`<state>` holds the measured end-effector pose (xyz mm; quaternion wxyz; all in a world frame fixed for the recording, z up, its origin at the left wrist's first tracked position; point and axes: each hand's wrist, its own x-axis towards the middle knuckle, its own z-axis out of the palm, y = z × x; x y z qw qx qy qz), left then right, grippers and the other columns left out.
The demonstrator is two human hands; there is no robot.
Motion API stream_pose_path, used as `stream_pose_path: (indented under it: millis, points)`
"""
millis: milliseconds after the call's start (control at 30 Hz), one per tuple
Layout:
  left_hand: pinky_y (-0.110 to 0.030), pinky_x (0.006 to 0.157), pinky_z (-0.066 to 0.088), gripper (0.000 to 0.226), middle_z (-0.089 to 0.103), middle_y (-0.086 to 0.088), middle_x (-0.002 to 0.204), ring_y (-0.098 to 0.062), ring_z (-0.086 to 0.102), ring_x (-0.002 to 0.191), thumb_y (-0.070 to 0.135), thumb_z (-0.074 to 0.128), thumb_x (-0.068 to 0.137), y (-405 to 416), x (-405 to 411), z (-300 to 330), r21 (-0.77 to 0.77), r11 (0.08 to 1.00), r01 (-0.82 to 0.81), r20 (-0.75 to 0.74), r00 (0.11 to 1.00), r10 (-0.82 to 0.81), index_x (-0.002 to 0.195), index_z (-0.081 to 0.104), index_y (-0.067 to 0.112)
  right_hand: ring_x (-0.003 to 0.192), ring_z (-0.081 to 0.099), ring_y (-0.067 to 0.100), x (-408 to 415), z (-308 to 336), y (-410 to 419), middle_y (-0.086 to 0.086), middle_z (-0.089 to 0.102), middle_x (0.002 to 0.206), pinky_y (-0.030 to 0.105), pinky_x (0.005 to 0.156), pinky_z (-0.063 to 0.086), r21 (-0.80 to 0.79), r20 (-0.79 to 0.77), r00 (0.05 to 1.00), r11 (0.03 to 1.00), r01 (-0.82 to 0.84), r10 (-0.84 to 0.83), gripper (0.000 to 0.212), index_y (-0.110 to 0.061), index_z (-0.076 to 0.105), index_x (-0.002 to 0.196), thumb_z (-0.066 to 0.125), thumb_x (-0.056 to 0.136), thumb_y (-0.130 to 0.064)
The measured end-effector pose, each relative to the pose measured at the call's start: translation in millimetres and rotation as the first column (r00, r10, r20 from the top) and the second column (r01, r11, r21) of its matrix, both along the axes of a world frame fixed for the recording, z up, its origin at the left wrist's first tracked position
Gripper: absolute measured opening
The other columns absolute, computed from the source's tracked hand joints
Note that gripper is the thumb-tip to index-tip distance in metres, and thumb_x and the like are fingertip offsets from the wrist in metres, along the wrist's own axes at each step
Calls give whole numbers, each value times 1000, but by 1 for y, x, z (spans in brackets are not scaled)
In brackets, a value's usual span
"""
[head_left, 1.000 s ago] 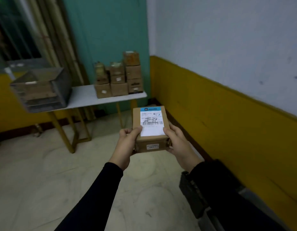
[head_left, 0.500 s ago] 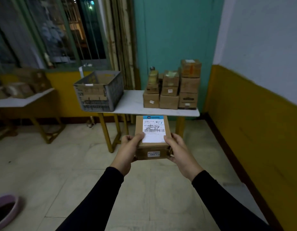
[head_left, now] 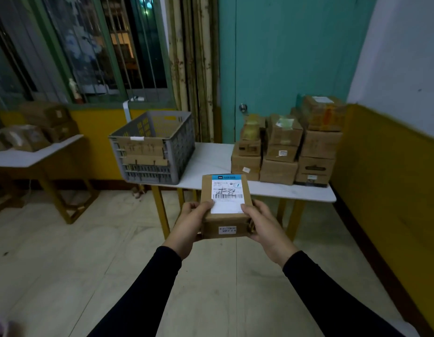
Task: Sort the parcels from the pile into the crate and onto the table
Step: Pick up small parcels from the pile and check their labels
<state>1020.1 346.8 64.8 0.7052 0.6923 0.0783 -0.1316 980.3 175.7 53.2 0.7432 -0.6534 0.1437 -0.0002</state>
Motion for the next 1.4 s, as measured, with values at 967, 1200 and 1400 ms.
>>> stream_pose_path:
  millis: [967,1200,1400]
  points:
    - [-25,64,48,57,55,4,123,-1,57,87,45,51,103,-38,517,-80,205,973,103,-255,966,-49,155,29,34,96,71,18,535,-92,-31,-3,78,96,36,83,57,107,-451,878,987,-124,159,48,-28,68,114,43,99,-66]
    - [-39,81,54,30,59,6,107,-14,57,90,45,51,102,-40,613,-122,177,952,248,-344,922,-176,130,48,35,102,65,17,601,-116,-33,2,71,106,40,99,53,70,-499,866,997,19,18,46,-28,62,119,42,100,-64]
    - [-42,75,59,40,63,-1,122,-22,63,99,55,54,98,-32,673,-152,147,925,351,-411,872,-265,131,49,34,125,54,20,640,-144,-21,-6,50,139,47,106,49,-39,-444,896,999,-19,-1,67,-47,15,156,48,99,-59]
